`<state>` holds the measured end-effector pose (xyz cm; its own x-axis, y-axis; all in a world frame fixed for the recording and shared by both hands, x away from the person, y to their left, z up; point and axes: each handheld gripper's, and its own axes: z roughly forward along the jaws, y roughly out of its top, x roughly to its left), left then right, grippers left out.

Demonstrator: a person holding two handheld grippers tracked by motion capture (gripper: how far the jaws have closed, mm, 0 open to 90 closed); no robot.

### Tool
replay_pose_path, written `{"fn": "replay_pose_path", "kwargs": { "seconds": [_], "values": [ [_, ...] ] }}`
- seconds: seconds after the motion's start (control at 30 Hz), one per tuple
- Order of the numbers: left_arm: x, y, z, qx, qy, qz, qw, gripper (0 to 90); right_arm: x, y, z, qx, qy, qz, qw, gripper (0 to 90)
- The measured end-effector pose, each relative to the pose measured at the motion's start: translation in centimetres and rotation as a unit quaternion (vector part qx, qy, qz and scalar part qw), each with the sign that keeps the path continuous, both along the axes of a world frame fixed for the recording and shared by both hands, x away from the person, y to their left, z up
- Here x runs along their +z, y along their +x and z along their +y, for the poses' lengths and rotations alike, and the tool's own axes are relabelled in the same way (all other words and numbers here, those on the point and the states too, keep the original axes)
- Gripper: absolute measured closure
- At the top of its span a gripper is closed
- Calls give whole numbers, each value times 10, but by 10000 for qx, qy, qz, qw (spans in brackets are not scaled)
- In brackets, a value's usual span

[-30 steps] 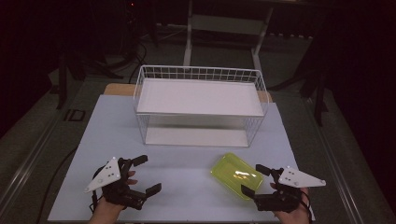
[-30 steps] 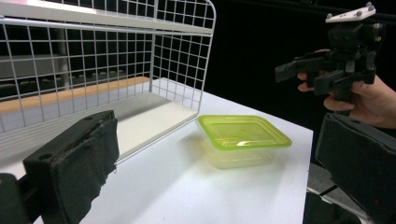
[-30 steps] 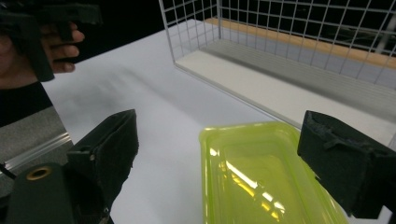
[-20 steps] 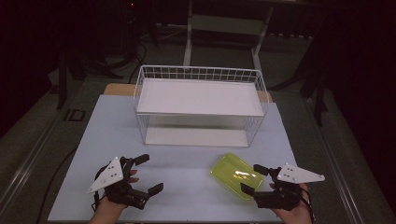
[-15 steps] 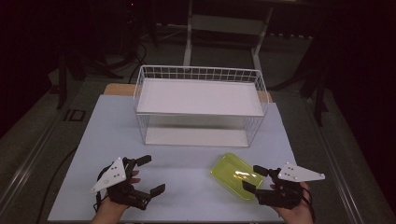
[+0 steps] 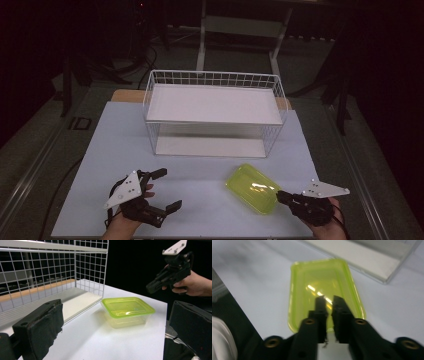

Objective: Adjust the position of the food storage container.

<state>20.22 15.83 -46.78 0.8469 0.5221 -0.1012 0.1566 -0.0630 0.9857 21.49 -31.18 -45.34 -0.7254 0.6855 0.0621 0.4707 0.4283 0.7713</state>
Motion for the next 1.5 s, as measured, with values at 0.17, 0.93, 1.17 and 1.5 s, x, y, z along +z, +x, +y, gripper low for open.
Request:
{"fn": "replay_pose_path", "kwargs": {
  "seconds": [0.17, 0.93, 1.17, 1.5],
  "values": [
    [0, 0, 0, 9, 21, -23, 10000, 1, -13, 6, -10, 103, -286, 165, 9994, 897],
    [-1, -1, -2, -10, 12, -5, 10000, 1, -36, 42, -5, 61, -478, 171, 9987, 899],
    [-1, -1, -2, -22, -13, -5, 10000, 1, -36, 58, 7, 117, -480, 178, 9986, 900],
    [-2, 0, -3, -24, 5, -23, 10000, 1, -36, 78, 26, 141, -550, 157, 9983, 900]
  ]
}}
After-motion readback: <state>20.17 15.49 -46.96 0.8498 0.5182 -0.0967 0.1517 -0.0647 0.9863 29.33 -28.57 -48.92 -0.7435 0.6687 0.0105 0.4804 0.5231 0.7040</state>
